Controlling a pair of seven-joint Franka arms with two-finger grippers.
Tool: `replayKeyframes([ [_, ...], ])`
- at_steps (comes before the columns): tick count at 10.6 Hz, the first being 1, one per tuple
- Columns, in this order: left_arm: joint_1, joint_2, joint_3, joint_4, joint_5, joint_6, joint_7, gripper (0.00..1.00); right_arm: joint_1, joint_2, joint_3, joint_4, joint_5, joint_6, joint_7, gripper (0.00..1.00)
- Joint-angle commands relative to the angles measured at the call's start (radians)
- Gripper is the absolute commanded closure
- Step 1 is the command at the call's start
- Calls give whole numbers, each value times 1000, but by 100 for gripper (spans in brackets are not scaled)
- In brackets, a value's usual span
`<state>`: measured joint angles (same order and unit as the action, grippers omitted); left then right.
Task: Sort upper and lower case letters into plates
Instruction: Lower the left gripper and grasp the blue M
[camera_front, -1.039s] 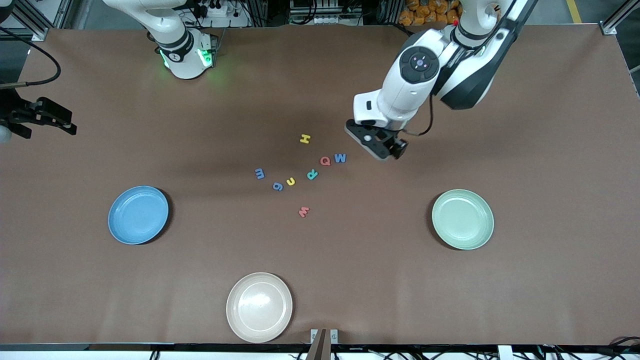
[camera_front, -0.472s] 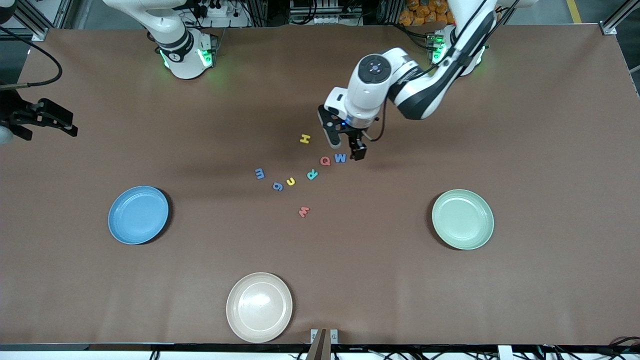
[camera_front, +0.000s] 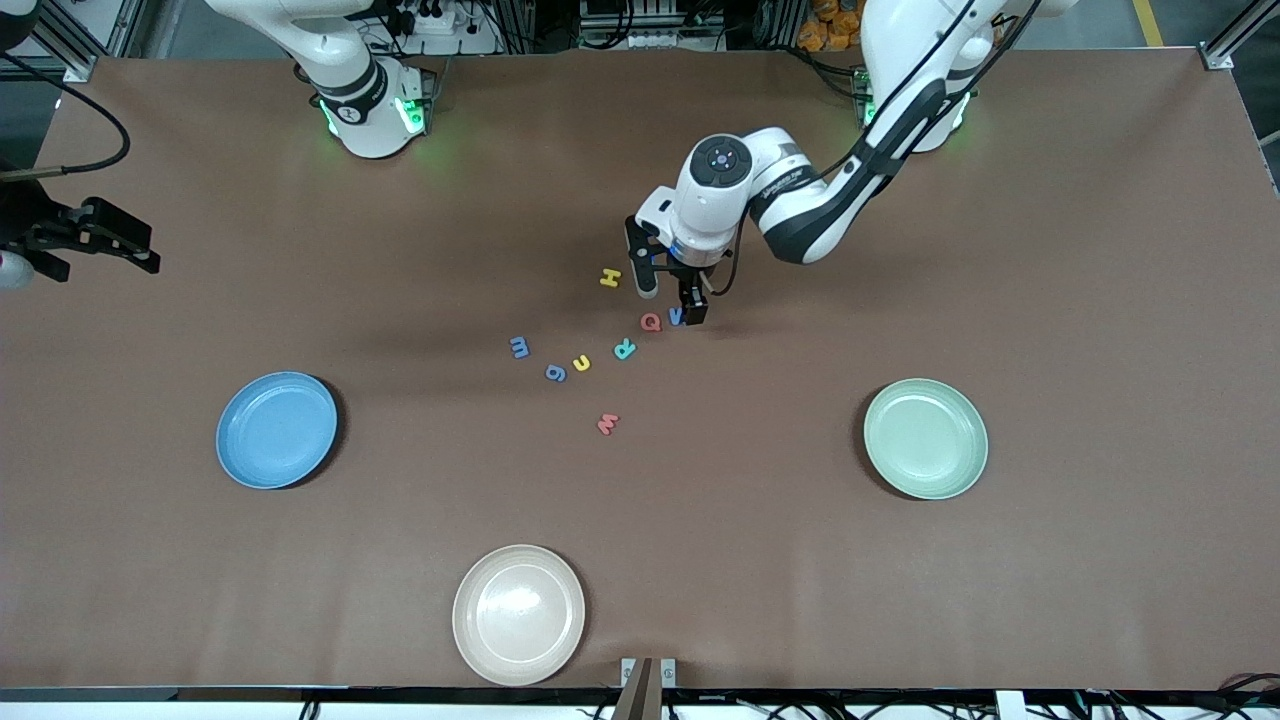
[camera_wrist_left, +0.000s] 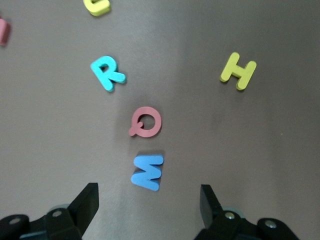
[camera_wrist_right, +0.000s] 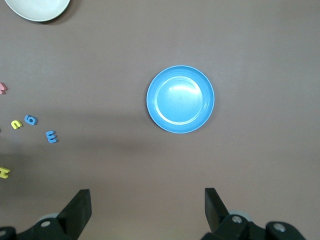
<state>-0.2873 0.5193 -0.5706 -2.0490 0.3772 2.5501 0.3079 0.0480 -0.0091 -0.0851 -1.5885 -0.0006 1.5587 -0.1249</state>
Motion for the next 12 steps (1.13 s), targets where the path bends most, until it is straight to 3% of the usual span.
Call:
replayKeyframes([
  [1,-3,31,0,15,75,12,-23,12,3,-5,1,-11,-4,9,-1,0],
  [7,-18,105,6,24,229,19,-101,19,4,-3,1,-19,-7,23,-1,0],
  [12,-53,146,43,67,241,19,-105,30,4,-2,1,-24,-9,30,-1,0],
])
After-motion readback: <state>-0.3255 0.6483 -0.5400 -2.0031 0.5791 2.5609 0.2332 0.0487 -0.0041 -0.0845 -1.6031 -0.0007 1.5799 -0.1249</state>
